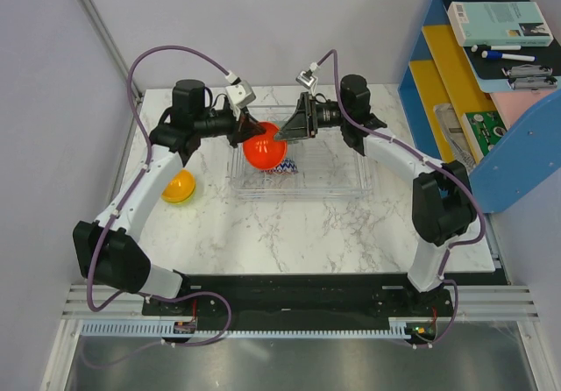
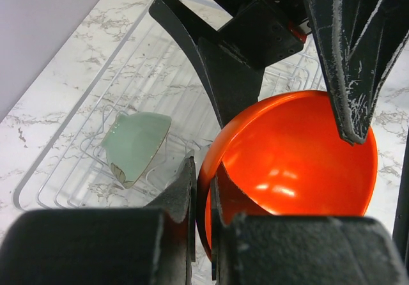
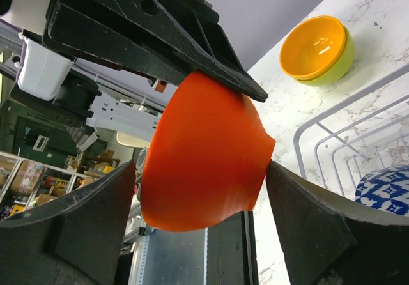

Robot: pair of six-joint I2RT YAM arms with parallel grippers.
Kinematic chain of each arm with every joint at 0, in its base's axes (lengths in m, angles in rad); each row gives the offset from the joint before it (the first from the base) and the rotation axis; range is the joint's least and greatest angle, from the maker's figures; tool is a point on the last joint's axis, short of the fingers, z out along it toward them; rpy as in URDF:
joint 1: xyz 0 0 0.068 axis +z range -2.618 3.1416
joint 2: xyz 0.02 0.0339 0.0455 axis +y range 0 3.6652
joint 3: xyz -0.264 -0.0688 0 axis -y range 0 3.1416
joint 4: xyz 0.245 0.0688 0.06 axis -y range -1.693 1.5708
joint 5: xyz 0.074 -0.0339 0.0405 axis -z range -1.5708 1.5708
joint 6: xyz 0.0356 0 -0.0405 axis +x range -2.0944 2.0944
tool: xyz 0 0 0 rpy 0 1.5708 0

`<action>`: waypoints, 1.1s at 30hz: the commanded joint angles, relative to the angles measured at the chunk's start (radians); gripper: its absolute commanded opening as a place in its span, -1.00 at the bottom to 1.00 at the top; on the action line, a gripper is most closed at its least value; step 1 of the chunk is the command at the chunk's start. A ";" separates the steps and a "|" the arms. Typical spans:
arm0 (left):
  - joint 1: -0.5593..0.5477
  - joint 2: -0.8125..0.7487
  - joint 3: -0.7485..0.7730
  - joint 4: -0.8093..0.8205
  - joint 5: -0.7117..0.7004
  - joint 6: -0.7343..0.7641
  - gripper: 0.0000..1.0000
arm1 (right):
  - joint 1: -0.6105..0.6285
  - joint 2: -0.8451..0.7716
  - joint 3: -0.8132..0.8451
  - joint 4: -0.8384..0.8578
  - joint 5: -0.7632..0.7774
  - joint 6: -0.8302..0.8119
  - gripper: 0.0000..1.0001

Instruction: Load the bowls into the dish rack

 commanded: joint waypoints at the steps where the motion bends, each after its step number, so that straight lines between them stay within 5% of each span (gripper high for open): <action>1: -0.006 -0.048 0.002 0.067 -0.002 -0.014 -0.96 | 0.009 0.013 -0.009 0.130 -0.047 0.072 0.72; 9: -0.006 -0.052 0.000 0.068 -0.006 -0.012 -0.96 | 0.014 0.016 -0.014 0.138 -0.070 0.081 0.13; 13: -0.008 -0.048 0.002 0.068 -0.012 -0.014 -0.95 | 0.019 0.016 -0.014 0.153 -0.078 0.095 -0.50; 16: -0.008 -0.049 -0.001 0.068 -0.016 -0.019 -0.39 | 0.019 0.018 -0.015 0.156 -0.076 0.098 -1.00; 24: 0.021 -0.098 0.000 0.075 -0.042 -0.037 0.87 | 0.016 -0.015 -0.001 -0.018 -0.032 -0.072 -1.00; 33: 0.288 -0.184 -0.035 0.101 0.066 -0.173 0.99 | -0.063 -0.036 0.072 -0.270 0.039 -0.256 -1.00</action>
